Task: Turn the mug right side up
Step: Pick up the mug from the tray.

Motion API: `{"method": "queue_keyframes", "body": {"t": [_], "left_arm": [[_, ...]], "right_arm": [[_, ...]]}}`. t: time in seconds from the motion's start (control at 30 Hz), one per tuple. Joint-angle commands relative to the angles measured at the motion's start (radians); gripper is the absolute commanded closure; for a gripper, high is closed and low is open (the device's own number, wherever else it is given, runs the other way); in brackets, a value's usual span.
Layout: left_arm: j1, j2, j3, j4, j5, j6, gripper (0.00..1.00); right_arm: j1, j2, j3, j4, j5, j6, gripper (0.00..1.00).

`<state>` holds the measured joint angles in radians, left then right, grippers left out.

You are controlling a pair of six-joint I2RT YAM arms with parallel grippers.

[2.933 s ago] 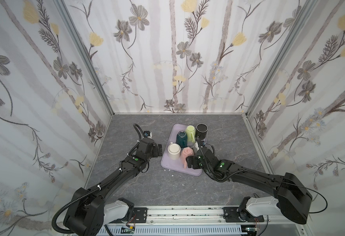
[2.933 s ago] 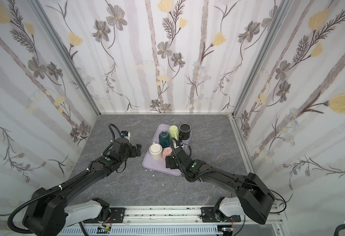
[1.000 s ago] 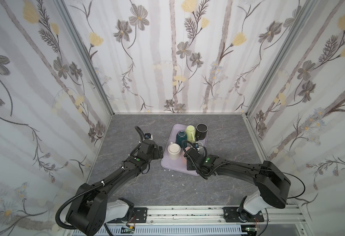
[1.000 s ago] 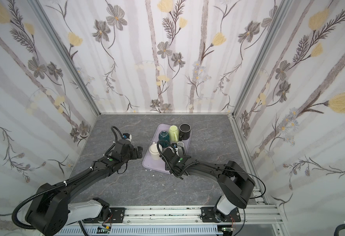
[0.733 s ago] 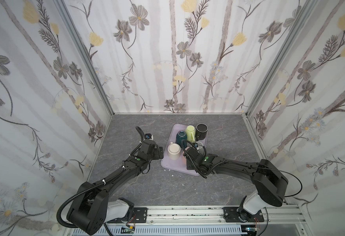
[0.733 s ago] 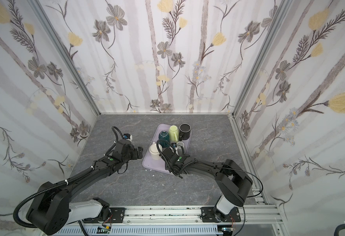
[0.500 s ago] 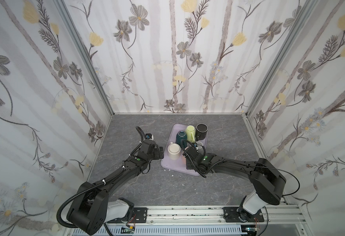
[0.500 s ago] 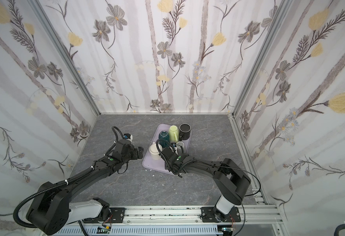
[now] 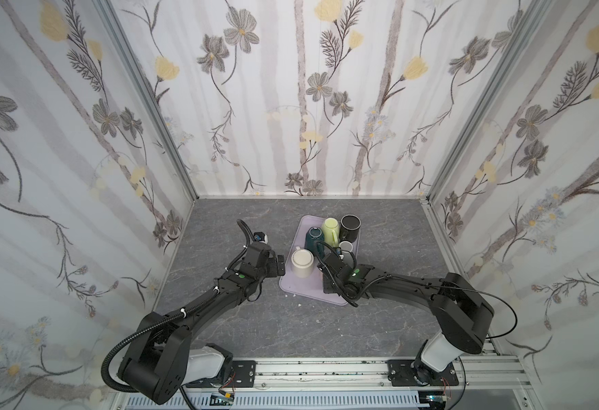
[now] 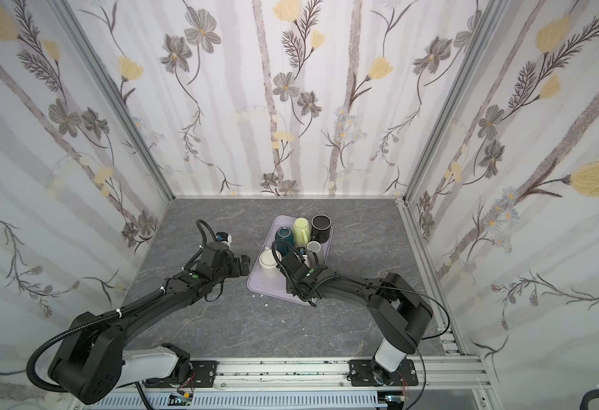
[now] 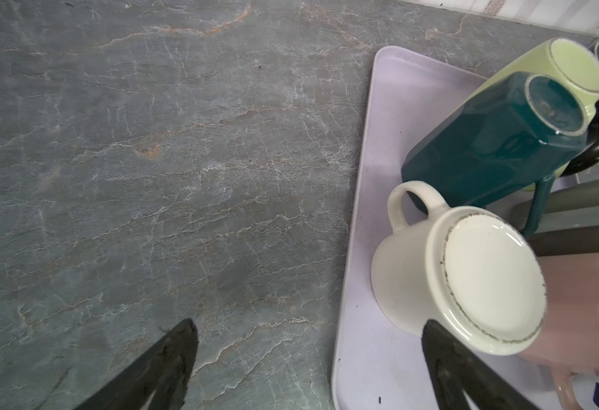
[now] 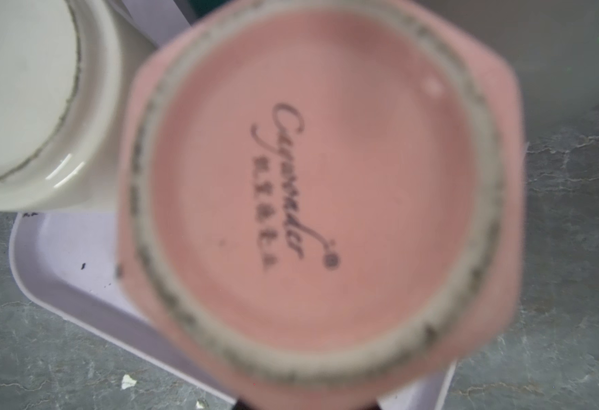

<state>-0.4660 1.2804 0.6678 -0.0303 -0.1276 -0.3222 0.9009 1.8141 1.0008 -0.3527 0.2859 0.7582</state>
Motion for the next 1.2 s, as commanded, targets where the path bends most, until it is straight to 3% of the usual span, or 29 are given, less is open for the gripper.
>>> {"method": "queue_keyframes", "body": {"t": [0.0, 0.3, 0.63, 1.17], "left_arm": [[0.000, 0.004, 0.005, 0.019, 0.003, -0.006, 0.00], [-0.001, 0.011, 0.008, 0.018, 0.005, -0.008, 0.00], [-0.002, 0.017, 0.012, 0.016, 0.008, -0.012, 0.00], [0.000, 0.030, 0.018, 0.008, 0.014, -0.009, 0.00]], "right_arm": [[-0.001, 0.007, 0.007, 0.014, 0.009, 0.007, 0.84], [-0.001, -0.017, -0.006, 0.015, 0.003, 0.006, 0.91], [-0.001, -0.035, -0.014, -0.005, 0.022, 0.006, 0.91], [-0.011, -0.042, -0.042, -0.029, 0.048, 0.021, 0.80]]}}
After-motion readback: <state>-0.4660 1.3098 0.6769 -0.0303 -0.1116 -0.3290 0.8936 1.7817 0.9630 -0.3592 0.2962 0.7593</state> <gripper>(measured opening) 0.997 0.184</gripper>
